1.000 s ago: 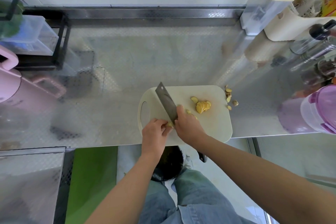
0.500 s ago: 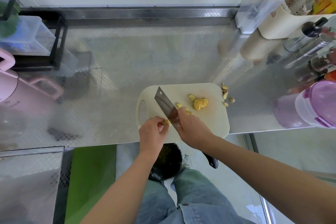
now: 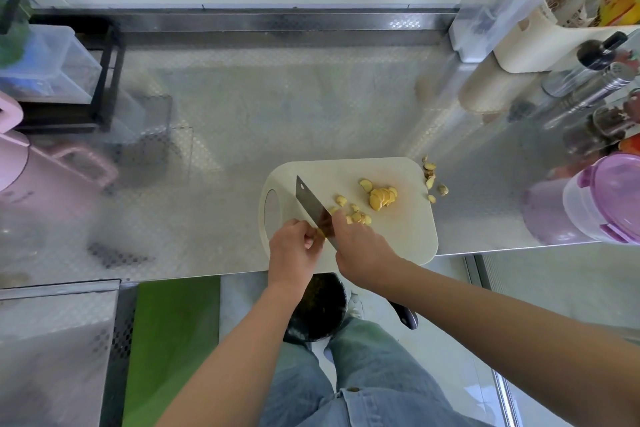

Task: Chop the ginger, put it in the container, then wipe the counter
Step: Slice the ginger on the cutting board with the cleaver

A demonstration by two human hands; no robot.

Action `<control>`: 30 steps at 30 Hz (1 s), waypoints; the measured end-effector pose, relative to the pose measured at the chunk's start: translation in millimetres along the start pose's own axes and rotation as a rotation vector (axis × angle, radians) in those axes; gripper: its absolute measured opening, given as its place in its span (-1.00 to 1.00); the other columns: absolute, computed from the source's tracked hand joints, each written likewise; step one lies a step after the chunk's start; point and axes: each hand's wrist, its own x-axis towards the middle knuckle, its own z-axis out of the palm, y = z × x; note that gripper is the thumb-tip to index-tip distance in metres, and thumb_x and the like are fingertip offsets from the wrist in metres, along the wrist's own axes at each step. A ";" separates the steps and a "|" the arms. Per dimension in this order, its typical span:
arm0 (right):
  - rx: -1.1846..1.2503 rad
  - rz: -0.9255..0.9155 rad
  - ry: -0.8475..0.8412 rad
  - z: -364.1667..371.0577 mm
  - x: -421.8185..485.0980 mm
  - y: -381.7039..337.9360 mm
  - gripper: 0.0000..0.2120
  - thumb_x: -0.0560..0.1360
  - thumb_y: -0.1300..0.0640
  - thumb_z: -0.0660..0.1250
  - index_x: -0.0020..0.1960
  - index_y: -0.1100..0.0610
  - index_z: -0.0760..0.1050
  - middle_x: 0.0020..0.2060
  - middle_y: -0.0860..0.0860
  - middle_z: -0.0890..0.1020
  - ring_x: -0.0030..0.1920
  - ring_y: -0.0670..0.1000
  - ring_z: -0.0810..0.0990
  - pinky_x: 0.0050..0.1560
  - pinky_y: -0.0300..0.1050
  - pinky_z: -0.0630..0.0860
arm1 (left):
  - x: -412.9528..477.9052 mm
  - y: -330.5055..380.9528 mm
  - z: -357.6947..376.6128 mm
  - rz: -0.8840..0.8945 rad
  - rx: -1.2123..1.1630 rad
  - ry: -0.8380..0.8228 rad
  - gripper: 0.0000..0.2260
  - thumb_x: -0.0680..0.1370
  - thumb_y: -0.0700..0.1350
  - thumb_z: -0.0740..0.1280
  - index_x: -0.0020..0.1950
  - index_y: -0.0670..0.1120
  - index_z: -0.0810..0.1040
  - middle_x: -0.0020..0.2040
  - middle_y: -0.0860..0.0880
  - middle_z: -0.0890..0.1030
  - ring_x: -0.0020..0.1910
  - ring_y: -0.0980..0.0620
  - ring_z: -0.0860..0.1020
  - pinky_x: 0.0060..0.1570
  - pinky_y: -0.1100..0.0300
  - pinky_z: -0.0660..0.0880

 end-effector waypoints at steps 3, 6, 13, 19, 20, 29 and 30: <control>0.019 0.015 0.020 4.5 1.9 -0.2 -0.73 0.49 0.35 0.09 0.16 0.17 0.19 -0.34 -0.02 0.28 -0.26 0.10 0.38 -0.34 -0.06 0.26 | 0.0 -2.7 1.3 0.016 -0.021 -0.006 -0.83 0.46 -0.15 0.44 -0.30 -0.15 0.56 -0.27 -0.04 0.56 -0.34 -0.03 0.55 -0.26 0.12 0.49; 0.042 0.030 0.036 8.5 4.5 0.7 -0.71 0.49 0.36 0.10 0.18 0.17 0.19 -0.34 -0.02 0.29 -0.31 0.09 0.36 -0.40 -0.09 0.21 | 0.6 -4.6 2.0 0.023 -0.024 -0.008 -0.83 0.46 -0.16 0.45 -0.30 -0.16 0.56 -0.27 -0.03 0.56 -0.34 -0.01 0.53 -0.27 0.21 0.45; 0.049 0.036 0.049 12.1 17.5 -5.5 -0.77 0.49 0.35 0.11 -0.01 0.10 0.12 -0.37 -0.04 0.30 -0.34 0.10 0.37 -0.40 -0.09 0.23 | 0.2 -2.8 0.0 0.019 -0.027 -0.021 -0.82 0.44 -0.21 0.45 -0.32 -0.22 0.53 -0.28 -0.03 0.54 -0.36 0.05 0.44 -0.30 0.41 0.28; 0.066 0.009 0.072 15.0 12.9 2.6 -0.81 0.55 0.28 0.11 0.12 0.14 0.17 -0.31 0.05 0.43 -0.34 0.13 0.42 -0.44 -0.10 0.19 | 0.3 -1.7 -1.5 0.008 -0.011 -0.034 -0.86 0.48 -0.16 0.43 -0.25 -0.17 0.58 -0.23 -0.03 0.56 -0.29 0.01 0.51 -0.24 0.32 0.36; 0.064 0.011 0.073 15.2 10.4 4.0 -0.79 0.55 0.29 0.10 0.14 0.13 0.17 -0.33 0.04 0.42 -0.36 0.12 0.42 -0.45 -0.10 0.19 | 0.4 -2.0 -1.8 0.011 -0.014 -0.029 -0.87 0.48 -0.14 0.43 -0.24 -0.16 0.59 -0.22 -0.03 0.57 -0.29 0.01 0.53 -0.22 0.27 0.42; -0.053 -0.007 0.018 21.6 -6.3 9.5 -0.67 0.49 0.36 0.09 0.22 0.17 0.16 -0.40 0.00 0.28 -0.45 0.00 0.26 -0.48 -0.12 0.14 | 0.6 -1.6 -1.5 0.025 -0.018 -0.018 -0.85 0.47 -0.14 0.44 -0.25 -0.18 0.60 -0.23 -0.05 0.58 -0.30 -0.01 0.54 -0.24 0.23 0.42; -0.056 -0.003 0.016 22.8 -6.2 9.8 -0.66 0.49 0.36 0.09 0.22 0.17 0.16 -0.40 0.00 0.27 -0.45 0.00 0.25 -0.49 -0.12 0.13 | 0.6 -2.0 -1.0 0.025 -0.016 -0.016 -0.84 0.47 -0.14 0.44 -0.26 -0.19 0.60 -0.24 -0.04 0.58 -0.30 -0.01 0.54 -0.25 0.24 0.41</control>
